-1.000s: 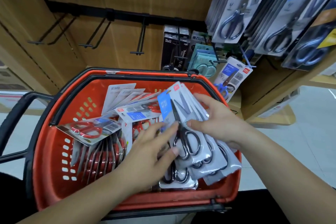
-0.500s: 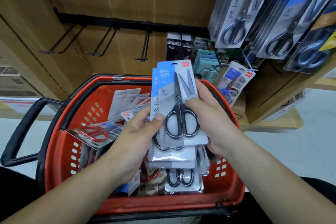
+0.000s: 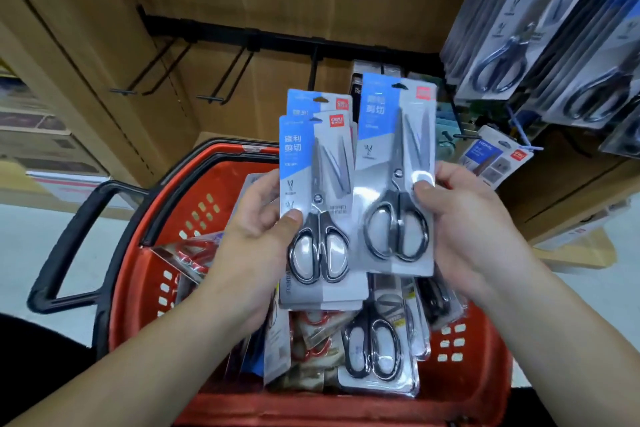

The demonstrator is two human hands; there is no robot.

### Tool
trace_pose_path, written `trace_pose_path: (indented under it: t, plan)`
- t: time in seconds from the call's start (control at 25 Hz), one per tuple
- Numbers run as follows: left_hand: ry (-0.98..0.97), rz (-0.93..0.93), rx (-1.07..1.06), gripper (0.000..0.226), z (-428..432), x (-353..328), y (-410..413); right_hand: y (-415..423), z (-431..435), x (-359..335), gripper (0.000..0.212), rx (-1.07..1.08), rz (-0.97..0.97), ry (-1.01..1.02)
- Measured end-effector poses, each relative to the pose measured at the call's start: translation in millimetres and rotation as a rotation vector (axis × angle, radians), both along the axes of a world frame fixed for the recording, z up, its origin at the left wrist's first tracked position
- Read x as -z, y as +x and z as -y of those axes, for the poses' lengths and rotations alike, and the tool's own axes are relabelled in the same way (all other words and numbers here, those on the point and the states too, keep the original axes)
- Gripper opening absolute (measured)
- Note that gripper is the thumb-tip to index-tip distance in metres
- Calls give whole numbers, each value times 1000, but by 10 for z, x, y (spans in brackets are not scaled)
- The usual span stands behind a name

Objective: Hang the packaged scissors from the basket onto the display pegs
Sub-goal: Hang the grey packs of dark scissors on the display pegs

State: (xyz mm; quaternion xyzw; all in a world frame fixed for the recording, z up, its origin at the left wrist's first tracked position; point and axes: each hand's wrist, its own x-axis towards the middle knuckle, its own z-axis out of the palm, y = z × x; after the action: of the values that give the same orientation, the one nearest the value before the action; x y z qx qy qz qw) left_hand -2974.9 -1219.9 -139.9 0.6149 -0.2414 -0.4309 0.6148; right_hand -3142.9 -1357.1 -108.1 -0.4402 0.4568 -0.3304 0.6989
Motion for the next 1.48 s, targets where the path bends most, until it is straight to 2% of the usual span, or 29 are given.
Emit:
trace_pose_path:
  t: [0.12,0.28,0.4,0.52,0.72,0.92,1.0,1.24,1.48]
  plan:
    - [-16,61,21,62,6,-25,-3,14,-64,1,21,-28,-62,-85]
    - [-35,182,173,76,4,-91,-55,47,-137,62,19,-47,-96,-130]
    - [-42,192,172,73,31,-123,-110,75,-166,62,20,-32,-108,-180]
    - [-51,278,152,65,49,-169,-196,105,-243,23,26,-25,-161,-254]
    - [-85,331,116,61,60,-302,-221,-47,-115,-270,25,168,-135,-250]
    - [-135,329,85,52,196,-645,-301,-363,-86,-681,53,350,-32,-294]
    - [-162,330,121,50,285,-822,-414,-545,-80,-848,54,400,-7,-370]
    - [-231,434,238,59,823,-1182,-806,-1052,411,-975,50,534,-184,-718]
    - [-240,409,250,56,1530,-1320,-1229,-1390,1145,-795,51,616,-308,-811]
